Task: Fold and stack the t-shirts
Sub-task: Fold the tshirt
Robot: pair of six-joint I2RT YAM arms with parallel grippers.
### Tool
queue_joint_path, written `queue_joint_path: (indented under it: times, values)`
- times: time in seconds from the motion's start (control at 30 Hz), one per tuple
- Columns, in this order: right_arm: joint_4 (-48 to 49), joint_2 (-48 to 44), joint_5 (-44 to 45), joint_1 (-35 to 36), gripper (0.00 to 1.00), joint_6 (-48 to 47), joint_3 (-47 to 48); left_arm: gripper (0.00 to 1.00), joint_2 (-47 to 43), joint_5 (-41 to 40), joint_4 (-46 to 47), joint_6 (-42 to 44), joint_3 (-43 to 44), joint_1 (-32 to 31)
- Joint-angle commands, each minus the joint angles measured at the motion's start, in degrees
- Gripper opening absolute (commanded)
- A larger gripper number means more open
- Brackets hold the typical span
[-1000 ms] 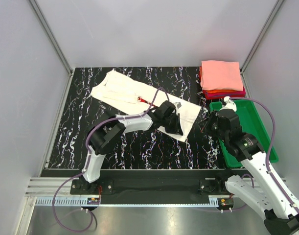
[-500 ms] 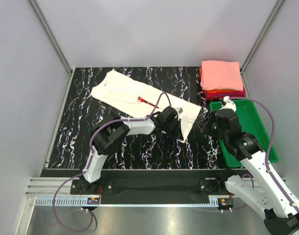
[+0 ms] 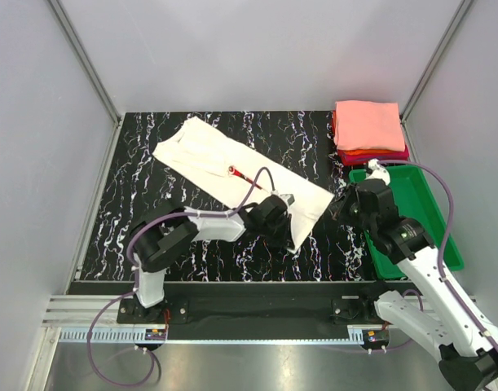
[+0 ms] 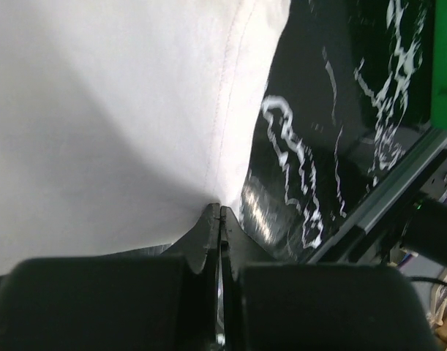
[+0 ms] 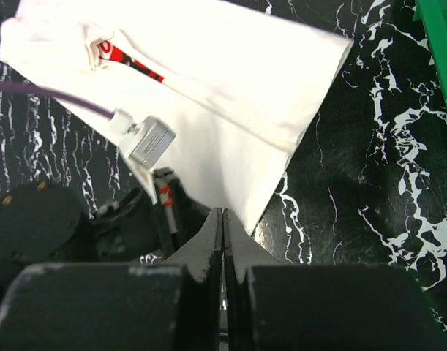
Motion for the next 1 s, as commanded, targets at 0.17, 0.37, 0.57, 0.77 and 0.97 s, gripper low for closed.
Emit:
queue_joint_path:
  times: [0.17,0.37,0.57,0.77,0.97]
  values:
    - [4.63,13.68,-0.33,-0.79,0.0,-3.04,1.26,0.0,-11.17,-10.59,-10.11,-0.8,-17.29,-3.95]
    - [4.99,33.17,-3.23,-2.99,0.0,-5.68,6.26,0.0,-16.8,-12.7,-12.31,-2.91,-23.9,-6.85]
    - [4.99,41.19,-0.86,-4.31,0.0,-5.16,6.36,0.0,-23.56,-15.16,-15.47,-2.3,-24.52,-8.0]
    - [6.83,43.75,-2.17,-4.48,0.0,-6.03,5.84,0.01,-22.97,-14.91,-15.83,-1.07,-22.58,-8.61]
    - [7.53,41.65,-3.94,-4.49,0.0,-4.81,4.26,0.01,-21.29,-14.99,-15.65,-1.15,-21.53,-9.58]
